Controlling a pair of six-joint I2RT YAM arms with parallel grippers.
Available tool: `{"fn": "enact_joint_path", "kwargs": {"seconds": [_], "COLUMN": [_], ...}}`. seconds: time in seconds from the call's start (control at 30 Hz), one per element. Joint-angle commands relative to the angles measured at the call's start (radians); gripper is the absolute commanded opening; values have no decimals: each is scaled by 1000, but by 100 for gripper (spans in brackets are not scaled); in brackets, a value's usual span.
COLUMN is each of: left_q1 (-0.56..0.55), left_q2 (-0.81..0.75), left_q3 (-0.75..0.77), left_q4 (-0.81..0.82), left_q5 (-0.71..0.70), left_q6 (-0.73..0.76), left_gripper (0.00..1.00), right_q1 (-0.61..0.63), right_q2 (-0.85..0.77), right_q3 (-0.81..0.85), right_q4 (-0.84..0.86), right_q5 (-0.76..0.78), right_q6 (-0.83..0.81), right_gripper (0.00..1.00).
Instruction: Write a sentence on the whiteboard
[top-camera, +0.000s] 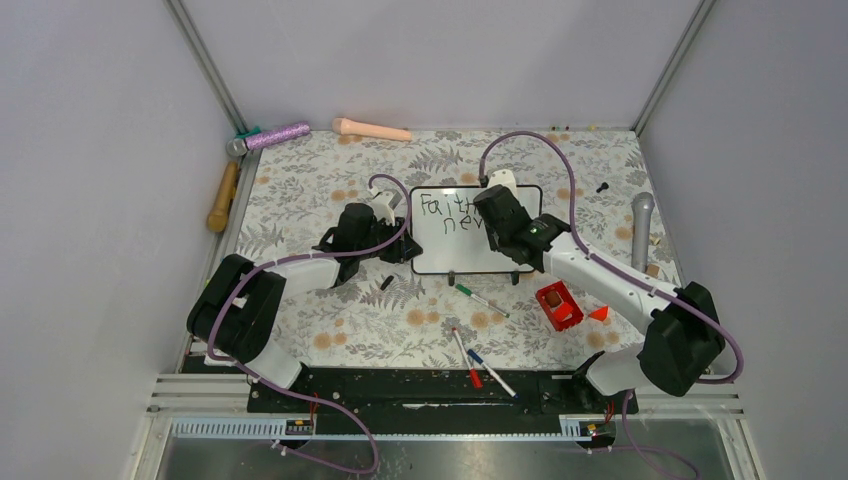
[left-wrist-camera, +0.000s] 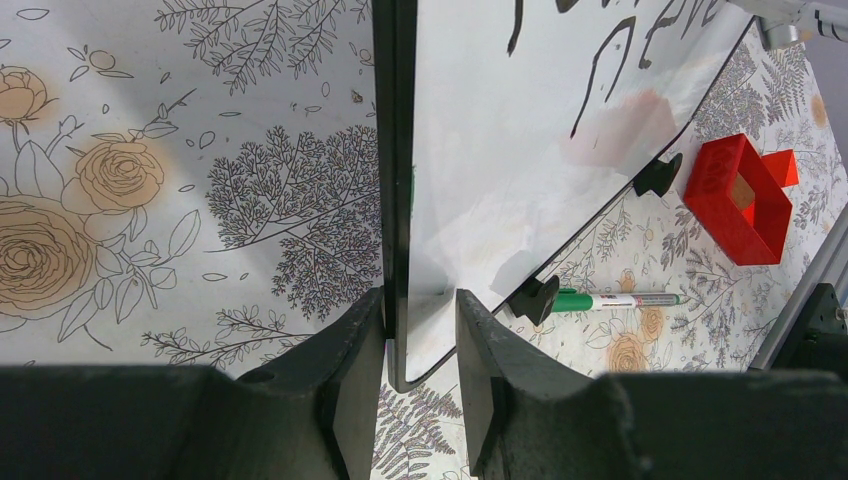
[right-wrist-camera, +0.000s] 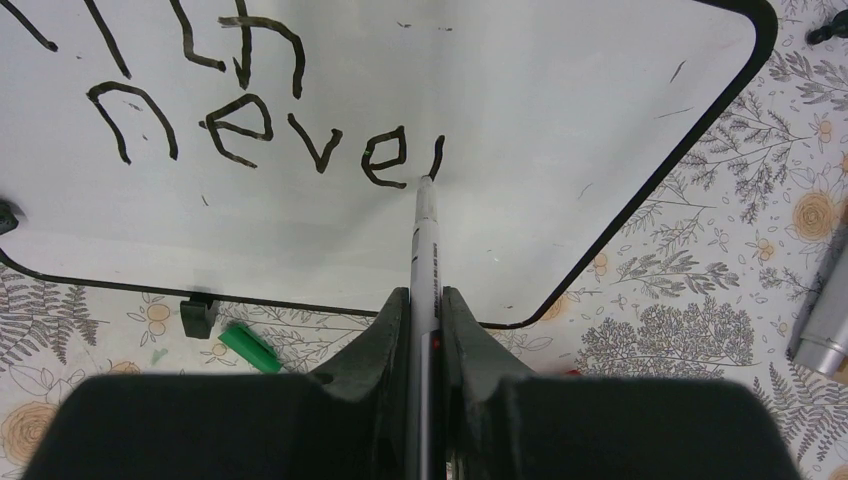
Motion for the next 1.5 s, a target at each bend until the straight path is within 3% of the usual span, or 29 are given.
{"fn": "enact_joint_path", "kwargs": {"seconds": [0.0, 1.03, 1.47], "left_q1": [-3, -2, -3], "left_q2": [-33, -33, -33], "left_q3": [14, 15, 14], "left_q4": [59, 59, 59], "left_q5": [31, 32, 32], "left_q6": [8, 8, 6], "left_gripper": [31, 31, 32], "right_q1": [-12, -52, -55], "right_q2": [19, 19, -66], "right_q3": [61, 81, 54], "right_q4": [3, 3, 1], "right_q5": [21, 70, 18], "right_q6": [-10, -28, -33], "right_gripper": [0, 0, 0]}}
